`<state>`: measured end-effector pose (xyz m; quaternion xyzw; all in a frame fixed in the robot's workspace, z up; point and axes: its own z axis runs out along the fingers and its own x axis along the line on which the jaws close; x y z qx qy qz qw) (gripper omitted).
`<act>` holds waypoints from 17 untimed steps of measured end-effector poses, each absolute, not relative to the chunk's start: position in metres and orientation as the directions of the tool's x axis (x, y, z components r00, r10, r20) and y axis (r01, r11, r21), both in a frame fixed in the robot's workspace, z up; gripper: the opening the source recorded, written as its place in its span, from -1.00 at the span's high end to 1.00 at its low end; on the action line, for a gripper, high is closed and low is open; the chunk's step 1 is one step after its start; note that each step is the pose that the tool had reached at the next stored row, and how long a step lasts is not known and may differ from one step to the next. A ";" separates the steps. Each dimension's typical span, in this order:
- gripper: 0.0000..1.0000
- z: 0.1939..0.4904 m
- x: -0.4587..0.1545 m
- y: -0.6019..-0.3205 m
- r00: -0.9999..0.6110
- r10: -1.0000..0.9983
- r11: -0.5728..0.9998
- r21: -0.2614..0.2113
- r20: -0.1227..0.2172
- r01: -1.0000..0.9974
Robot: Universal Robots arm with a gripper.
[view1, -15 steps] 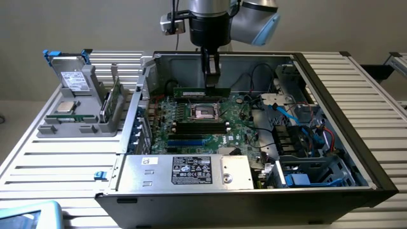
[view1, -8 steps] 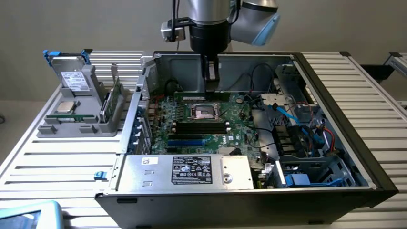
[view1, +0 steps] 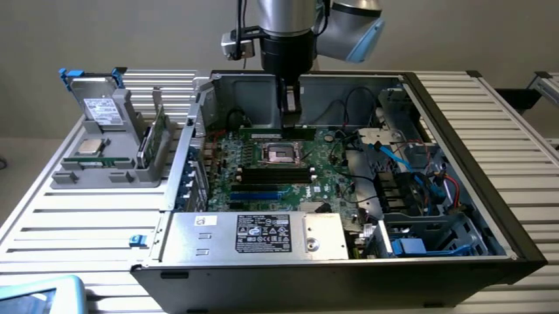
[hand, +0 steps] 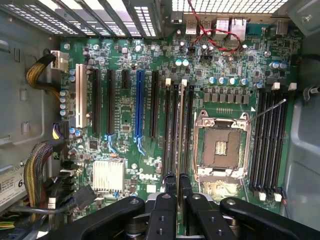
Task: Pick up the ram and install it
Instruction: 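Insert the ram into the slot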
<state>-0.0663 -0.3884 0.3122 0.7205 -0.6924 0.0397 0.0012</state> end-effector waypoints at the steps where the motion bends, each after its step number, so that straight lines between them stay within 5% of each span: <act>1: 0.72 0.311 -0.066 -0.388 0.038 -0.998 -0.041 -0.053 0.059 -0.998; 17: 0.72 0.283 -0.066 -0.389 0.038 -0.997 -0.042 -0.053 0.064 -0.998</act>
